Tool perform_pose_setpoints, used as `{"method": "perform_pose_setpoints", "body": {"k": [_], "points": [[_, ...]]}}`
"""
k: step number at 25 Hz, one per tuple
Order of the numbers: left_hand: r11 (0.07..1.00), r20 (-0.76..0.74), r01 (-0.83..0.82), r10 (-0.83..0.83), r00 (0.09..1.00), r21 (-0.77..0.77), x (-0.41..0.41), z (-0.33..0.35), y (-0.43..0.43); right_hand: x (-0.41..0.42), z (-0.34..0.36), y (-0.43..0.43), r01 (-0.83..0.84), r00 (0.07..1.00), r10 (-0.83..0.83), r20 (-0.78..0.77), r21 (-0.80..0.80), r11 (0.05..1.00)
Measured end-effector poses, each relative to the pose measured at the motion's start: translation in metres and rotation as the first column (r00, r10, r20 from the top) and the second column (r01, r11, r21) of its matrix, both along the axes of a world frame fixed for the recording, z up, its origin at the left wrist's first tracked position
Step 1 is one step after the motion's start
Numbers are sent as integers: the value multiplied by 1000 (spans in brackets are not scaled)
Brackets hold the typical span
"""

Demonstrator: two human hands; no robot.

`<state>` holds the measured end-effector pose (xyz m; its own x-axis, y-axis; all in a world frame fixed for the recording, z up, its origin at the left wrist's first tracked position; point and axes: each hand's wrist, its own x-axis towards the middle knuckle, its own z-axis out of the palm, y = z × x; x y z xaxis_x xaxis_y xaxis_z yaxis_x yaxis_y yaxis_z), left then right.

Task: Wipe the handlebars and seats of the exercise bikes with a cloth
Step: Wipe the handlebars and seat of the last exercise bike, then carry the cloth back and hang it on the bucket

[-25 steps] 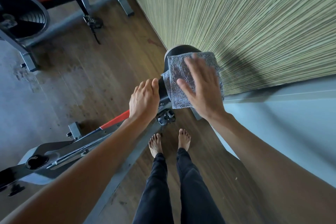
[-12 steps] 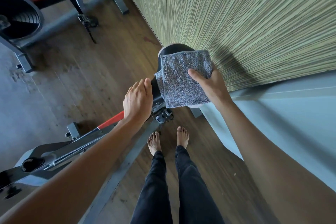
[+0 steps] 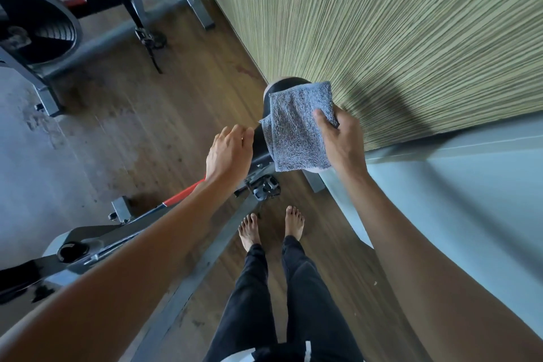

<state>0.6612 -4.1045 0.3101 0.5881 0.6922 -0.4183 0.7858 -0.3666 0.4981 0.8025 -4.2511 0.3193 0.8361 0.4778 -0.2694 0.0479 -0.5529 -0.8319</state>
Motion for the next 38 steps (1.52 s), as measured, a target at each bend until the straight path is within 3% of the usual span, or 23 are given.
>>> {"method": "perform_pose_setpoints", "body": {"k": [5,11,18,22,26,32,38], "points": [[997,98,59,-63,993,43,-16,59,10,-26,62,6,-45,999,45,-5,1,999],[963,124,160,-190,974,219,-65,138,10,-64,128,1,-169,984,169,49,-14,986],[969,154,-56,20,988,239,-141,182,-41,-98,160,-17,-476,864,481,150,-72,877],[910,164,-306,269,949,279,-197,193,-112,-133,171,-29,-691,708,684,175,-27,722],[801,183,-537,506,843,265,-267,198,-198,-194,176,-53,-868,486,857,170,-15,496],[498,197,-820,806,558,283,-390,214,-310,-331,186,-90,-991,131,978,162,42,126],[206,227,-927,932,284,313,-534,233,-415,-512,202,-140,-965,-229,958,175,90,-247]]}}
